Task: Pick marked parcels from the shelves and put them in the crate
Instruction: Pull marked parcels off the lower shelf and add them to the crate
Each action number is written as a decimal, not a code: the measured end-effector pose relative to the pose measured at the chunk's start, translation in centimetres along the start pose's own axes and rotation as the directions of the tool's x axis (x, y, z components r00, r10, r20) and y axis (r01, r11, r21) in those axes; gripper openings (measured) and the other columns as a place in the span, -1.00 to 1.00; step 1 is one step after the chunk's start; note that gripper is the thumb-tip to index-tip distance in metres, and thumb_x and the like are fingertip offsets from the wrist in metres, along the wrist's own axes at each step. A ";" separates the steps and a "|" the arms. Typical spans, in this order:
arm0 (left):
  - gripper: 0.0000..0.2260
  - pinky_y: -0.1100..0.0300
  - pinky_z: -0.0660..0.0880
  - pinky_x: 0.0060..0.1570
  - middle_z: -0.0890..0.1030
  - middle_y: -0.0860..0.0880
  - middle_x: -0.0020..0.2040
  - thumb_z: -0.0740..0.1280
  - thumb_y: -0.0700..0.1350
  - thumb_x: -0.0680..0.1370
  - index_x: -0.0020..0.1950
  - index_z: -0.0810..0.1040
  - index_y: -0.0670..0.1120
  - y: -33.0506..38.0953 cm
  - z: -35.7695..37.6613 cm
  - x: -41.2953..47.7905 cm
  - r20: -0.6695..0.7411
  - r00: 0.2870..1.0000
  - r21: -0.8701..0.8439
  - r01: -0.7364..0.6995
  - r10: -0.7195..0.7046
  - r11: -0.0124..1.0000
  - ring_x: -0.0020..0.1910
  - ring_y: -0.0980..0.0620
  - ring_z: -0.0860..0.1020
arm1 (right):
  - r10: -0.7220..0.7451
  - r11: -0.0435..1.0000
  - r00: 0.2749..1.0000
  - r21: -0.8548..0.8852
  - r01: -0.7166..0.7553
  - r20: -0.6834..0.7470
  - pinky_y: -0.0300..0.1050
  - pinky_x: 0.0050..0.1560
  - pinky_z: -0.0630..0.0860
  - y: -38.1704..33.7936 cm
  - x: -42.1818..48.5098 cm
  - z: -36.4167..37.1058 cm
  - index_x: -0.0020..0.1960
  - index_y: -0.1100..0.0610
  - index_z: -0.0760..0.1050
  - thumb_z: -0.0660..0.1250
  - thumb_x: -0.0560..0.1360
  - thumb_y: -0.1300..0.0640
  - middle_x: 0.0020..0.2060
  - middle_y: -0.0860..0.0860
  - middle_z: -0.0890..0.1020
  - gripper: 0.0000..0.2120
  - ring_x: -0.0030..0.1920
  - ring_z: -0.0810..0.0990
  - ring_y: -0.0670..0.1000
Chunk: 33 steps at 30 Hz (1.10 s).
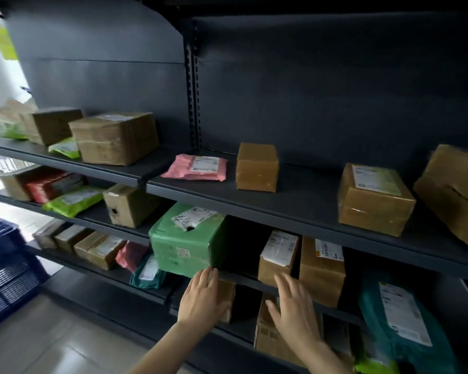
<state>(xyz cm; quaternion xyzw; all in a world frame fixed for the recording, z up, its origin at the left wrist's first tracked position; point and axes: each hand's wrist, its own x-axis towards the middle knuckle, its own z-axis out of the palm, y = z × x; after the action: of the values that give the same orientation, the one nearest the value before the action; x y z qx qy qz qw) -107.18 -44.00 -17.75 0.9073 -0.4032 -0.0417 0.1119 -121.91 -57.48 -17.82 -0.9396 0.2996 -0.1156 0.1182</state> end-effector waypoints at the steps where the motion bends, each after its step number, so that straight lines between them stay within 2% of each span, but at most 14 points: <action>1: -0.28 0.12 -0.04 0.50 -0.01 -0.04 0.57 0.17 0.21 0.55 0.56 -0.06 -0.08 -1.4 -0.4 -0.1 -0.005 1.000 -0.006 0.004 -0.004 1.000 0.55 -0.03 -0.04 | -0.001 1.000 1.000 0.000 0.001 -0.012 -0.10 0.45 0.10 -1.3 0.4 0.4 0.51 0.06 0.05 0.09 0.59 -0.10 0.48 -0.01 0.16 -0.44 0.47 0.13 0.01; 8: -0.28 0.13 0.00 0.50 -0.02 -0.03 0.57 0.19 0.19 0.55 0.56 -0.06 -0.07 -13.1 -3.9 0.0 -0.040 0.999 -0.034 -0.007 0.006 0.999 0.55 -0.02 -0.05 | 0.069 0.997 0.996 0.027 -0.068 -0.051 -0.10 0.46 0.10 -11.4 3.4 3.8 0.51 0.05 0.08 0.11 0.58 -0.10 0.48 -0.01 0.17 -0.44 0.48 0.13 0.01; 12: -0.29 0.13 0.02 0.51 0.02 -0.01 0.56 0.22 0.17 0.54 0.55 -0.02 -0.06 -18.7 -5.8 1.3 -0.064 0.997 -0.042 -0.044 0.041 0.998 0.55 -0.01 -0.03 | 0.155 0.988 0.982 0.037 -0.152 -0.103 -0.08 0.42 0.19 -15.8 4.4 5.3 0.47 0.08 0.19 0.19 0.55 -0.09 0.44 0.02 0.27 -0.44 0.45 0.23 0.04; 15: -0.30 0.14 0.00 0.51 0.02 -0.01 0.56 0.22 0.17 0.54 0.55 -0.01 -0.08 -21.1 -6.4 2.4 -0.056 0.996 -0.039 -0.073 0.071 0.997 0.55 0.00 -0.03 | 0.212 0.977 0.973 0.023 -0.211 -0.093 -0.09 0.40 0.22 -17.4 4.5 5.9 0.48 0.08 0.17 0.17 0.56 -0.10 0.45 0.00 0.26 -0.44 0.44 0.22 0.02; 18: -0.29 0.16 0.03 0.50 0.04 -0.01 0.56 0.23 0.16 0.54 0.55 -0.01 -0.09 -22.1 -6.7 3.6 -0.054 0.994 -0.064 -0.098 0.094 0.993 0.55 0.01 -0.01 | 0.248 0.969 0.966 -0.007 -0.249 -0.076 -0.13 0.42 0.21 -17.7 5.1 6.0 0.49 0.07 0.11 0.12 0.57 -0.11 0.46 -0.01 0.21 -0.44 0.46 0.18 -0.01; 25: -0.30 0.18 0.15 0.47 0.03 -0.03 0.56 0.26 0.08 0.55 0.55 -0.02 -0.11 -21.8 -7.6 7.7 0.008 0.989 -0.123 -0.148 0.150 0.981 0.54 0.00 0.01 | 0.277 0.958 0.960 0.082 -0.275 -0.023 -0.13 0.43 0.20 -17.7 9.0 4.7 0.51 0.08 0.04 0.17 0.58 -0.03 0.49 0.07 0.13 -0.42 0.48 0.13 0.04; 30: -0.31 0.15 0.29 0.40 0.10 -0.05 0.54 0.31 -0.04 0.53 0.54 0.01 -0.11 -20.5 -7.6 10.5 0.108 0.979 -0.256 -0.138 0.171 0.957 0.51 -0.02 0.15 | 0.287 0.938 0.952 0.171 -0.301 0.101 -0.14 0.37 0.30 -17.6 12.1 4.6 0.53 0.05 -0.13 0.20 0.58 0.05 0.51 0.11 0.03 -0.33 0.46 0.21 0.06; 33: -0.45 0.19 0.36 0.31 0.27 -0.06 0.46 0.28 -0.08 0.55 0.50 0.17 -0.13 -20.1 -7.0 10.8 0.090 0.982 -0.261 -0.135 0.164 0.956 0.39 -0.02 0.35 | 0.298 0.936 0.950 0.167 -0.309 0.090 -0.18 0.34 0.34 -17.8 12.0 5.2 0.53 0.07 -0.09 0.19 0.58 0.08 0.50 0.10 0.11 -0.36 0.42 0.29 0.04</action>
<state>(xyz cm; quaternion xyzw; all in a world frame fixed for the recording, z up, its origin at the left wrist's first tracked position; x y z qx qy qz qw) -84.29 -37.76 -15.52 0.8486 -0.4678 -0.1346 0.2072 -101.37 -49.68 -15.84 -0.8708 0.4256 -0.0927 0.2279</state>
